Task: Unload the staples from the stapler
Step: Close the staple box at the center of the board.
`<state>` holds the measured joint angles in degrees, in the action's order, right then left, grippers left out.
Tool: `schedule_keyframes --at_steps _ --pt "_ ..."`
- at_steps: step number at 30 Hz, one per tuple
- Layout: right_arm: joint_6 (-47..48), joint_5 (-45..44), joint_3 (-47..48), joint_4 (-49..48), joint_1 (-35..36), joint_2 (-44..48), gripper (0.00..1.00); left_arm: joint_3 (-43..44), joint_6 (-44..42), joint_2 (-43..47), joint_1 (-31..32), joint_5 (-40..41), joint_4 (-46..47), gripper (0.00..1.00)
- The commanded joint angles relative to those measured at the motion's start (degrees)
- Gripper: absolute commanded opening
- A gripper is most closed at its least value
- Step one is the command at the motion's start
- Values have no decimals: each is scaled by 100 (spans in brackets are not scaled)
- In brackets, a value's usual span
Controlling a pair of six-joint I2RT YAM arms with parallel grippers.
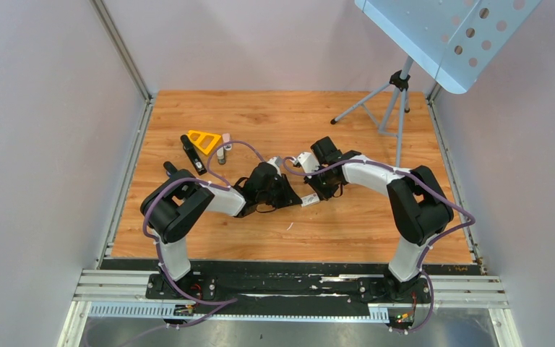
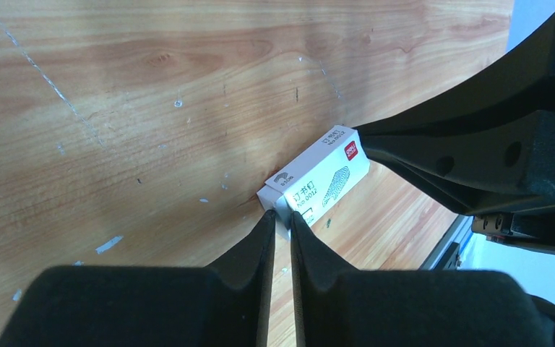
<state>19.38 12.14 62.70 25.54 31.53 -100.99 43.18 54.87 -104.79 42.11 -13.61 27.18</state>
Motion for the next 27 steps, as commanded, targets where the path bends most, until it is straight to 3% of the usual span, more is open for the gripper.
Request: schedule_keyframes --at_steps 1,19,27 --pt "57 -146 -211 320 154 -118 7 -47 -30 29 -27 -36 173 17" --pt "57 -218 -209 311 135 -157 8 -680 -255 884 -91 175 633 43" --pt "42 -182 -205 311 126 -182 8 -896 -629 1446 -167 693 101 45"
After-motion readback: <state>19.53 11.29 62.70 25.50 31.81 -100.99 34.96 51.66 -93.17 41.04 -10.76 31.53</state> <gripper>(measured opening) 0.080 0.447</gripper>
